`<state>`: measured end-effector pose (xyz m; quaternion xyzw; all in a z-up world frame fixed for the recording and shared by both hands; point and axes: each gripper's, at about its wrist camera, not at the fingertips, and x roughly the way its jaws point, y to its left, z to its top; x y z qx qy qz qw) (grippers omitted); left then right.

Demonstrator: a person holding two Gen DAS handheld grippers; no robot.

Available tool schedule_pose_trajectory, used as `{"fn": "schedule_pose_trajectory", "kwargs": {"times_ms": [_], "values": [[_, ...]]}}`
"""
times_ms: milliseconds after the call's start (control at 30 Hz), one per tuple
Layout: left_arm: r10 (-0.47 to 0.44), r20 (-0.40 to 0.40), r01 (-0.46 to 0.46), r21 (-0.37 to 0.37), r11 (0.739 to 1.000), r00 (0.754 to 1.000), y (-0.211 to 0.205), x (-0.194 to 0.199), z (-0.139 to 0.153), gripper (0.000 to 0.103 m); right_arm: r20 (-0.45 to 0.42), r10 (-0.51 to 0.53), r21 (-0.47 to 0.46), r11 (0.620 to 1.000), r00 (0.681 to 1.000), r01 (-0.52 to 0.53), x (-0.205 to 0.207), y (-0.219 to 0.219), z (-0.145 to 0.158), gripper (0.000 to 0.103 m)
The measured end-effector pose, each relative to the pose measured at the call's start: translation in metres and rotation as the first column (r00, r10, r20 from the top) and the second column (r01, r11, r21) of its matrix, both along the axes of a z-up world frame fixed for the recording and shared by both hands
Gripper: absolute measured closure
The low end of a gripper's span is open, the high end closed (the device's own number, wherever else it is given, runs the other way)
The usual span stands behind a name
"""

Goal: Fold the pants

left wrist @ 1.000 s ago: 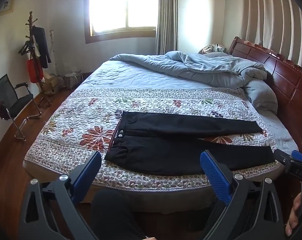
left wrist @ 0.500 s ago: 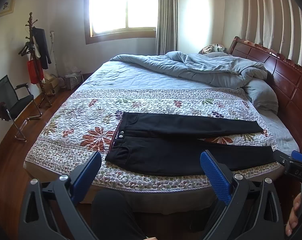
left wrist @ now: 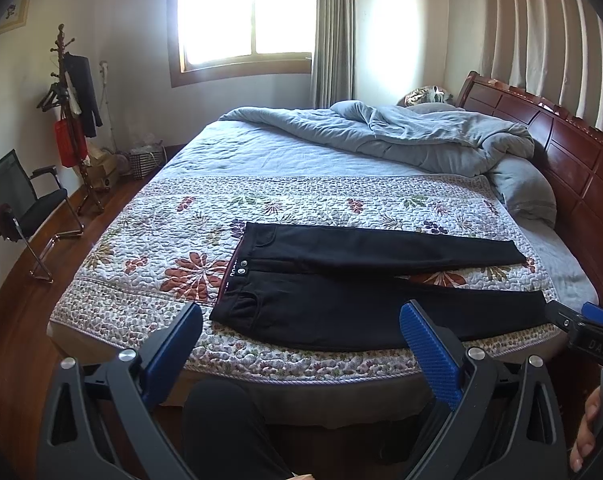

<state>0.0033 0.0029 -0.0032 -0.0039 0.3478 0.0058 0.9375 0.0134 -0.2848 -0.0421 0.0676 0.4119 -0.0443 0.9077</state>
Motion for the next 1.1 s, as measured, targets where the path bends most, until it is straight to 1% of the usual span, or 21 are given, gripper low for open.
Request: {"fn": "schedule_pose_trajectory", "kwargs": {"times_ms": [1100], "values": [[-0.003,-0.022,0.003,0.0,1.0,1.0,-0.0009,0.0057,-0.0055,0.004,-0.018,-0.004,0.006,1.0,1.0,0.004,0.0022,-0.0007,-0.0077,0.003]]}}
